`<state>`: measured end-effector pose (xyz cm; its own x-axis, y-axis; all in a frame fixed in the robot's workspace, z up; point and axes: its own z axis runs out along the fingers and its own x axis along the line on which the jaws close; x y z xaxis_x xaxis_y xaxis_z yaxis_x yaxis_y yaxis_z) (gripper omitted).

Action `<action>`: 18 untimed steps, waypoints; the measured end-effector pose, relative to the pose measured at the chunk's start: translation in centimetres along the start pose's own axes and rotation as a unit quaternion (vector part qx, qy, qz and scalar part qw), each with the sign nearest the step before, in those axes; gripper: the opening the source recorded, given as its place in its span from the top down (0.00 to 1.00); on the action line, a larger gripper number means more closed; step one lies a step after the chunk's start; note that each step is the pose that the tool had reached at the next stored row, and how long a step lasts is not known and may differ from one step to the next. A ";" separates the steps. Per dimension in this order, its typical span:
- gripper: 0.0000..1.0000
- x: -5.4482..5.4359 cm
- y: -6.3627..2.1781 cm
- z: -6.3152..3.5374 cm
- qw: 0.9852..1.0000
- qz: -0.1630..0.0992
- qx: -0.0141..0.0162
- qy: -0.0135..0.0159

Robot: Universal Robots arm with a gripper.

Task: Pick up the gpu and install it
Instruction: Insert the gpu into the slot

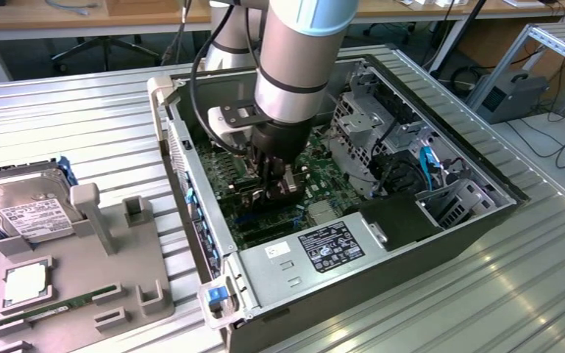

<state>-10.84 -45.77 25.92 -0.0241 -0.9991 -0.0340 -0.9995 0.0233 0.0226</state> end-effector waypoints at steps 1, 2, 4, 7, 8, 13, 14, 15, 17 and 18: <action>0.74 0.0 0.00 0.06 1.000 0.000 0.000 0.000; 0.74 0.0 -0.01 0.11 1.000 0.000 0.000 0.000; 0.74 0.0 -0.01 0.11 1.000 0.000 0.000 0.000; 0.74 0.0 -0.01 0.10 1.000 0.000 0.000 0.000; 0.74 0.0 0.00 0.10 1.000 0.000 0.000 0.000; 0.73 0.0 0.01 0.12 1.000 0.000 0.000 -0.001; 0.67 0.0 0.00 0.11 1.000 0.000 0.000 0.000; 0.60 0.0 0.00 0.10 1.000 0.000 0.000 0.000; 0.36 0.0 0.00 0.10 1.000 0.000 0.000 0.000; 0.36 0.0 0.00 0.01 1.000 0.000 0.000 0.000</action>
<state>-10.84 -45.76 25.91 -0.0240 -0.9991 -0.0340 -0.9995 0.0233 0.0225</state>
